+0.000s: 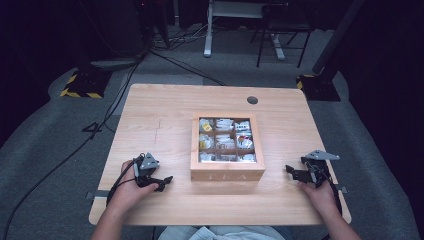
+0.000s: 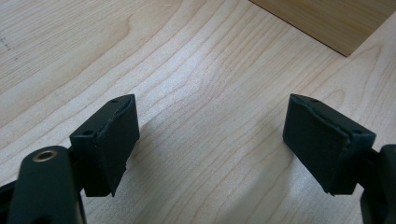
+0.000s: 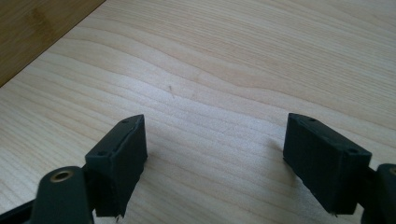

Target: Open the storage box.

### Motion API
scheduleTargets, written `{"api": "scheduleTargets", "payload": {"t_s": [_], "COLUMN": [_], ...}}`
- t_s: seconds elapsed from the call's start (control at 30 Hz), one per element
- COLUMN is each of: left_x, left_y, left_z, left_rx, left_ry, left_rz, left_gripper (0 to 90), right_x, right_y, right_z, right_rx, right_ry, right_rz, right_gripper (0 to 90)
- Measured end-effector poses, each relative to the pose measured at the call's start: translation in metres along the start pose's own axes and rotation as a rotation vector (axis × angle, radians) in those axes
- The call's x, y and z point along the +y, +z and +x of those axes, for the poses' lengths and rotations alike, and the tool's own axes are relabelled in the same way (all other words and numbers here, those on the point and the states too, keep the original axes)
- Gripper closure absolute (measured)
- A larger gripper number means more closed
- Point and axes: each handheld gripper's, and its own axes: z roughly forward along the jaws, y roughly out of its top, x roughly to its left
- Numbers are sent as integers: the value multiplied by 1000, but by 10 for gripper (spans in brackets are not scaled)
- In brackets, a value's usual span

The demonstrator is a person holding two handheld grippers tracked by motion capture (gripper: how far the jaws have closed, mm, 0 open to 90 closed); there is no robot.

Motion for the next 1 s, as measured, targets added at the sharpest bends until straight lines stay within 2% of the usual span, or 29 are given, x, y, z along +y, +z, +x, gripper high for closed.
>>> {"api": "scheduleTargets", "payload": {"t_s": [0.07,0.17,0.2,0.27,0.3,0.37,0.43,0.57,0.7,0.73,0.77,0.8,0.87,0.9,0.93,1.0], "left_x": [0,0,0,0,0,0,0,0,0,0,0,0,0,0,0,0], "left_y": [0,0,0,0,0,0,0,0,0,0,0,0,0,0,0,0], "left_z": [0,0,0,0,0,0,0,0,0,0,0,0,0,0,0,0], "left_rx": [0,0,1,-1,0,1,0,1,1,-1,0,1,1,0,0,1], "left_ry": [0,0,0,0,0,0,0,0,0,0,0,0,0,0,0,0], "left_rz": [0,-1,0,-1,0,0,0,0,0,0,0,0,0,-1,0,-1], "left_gripper": [189,189,189,189,189,189,189,189,189,189,189,189,189,189,189,189], "right_x": [0,-1,-1,-1,-1,0,0,0,4,7,7,10,13,13,16,17], "right_y": [0,-1,-2,-3,-5,-7,-9,-13,-22,-26,-26,-30,-34,-34,-39,-40], "right_z": [0,1,1,1,0,-1,-5,-13,-11,-9,-9,-5,-3,-3,1,3], "right_rx": [-1,-8,-19,-23,-40,-48,-61,-35,-28,-22,-22,-19,-5,-5,24,33], "right_ry": [0,6,17,23,39,47,90,151,141,134,134,112,113,113,103,93], "right_rz": [-1,-5,-7,-4,-1,8,11,3,-23,-36,-36,-51,-61,-61,-77,-82], "right_gripper": [216,263,311,337,416,448,491,537,602,655,655,700,784,784,895,896]}}
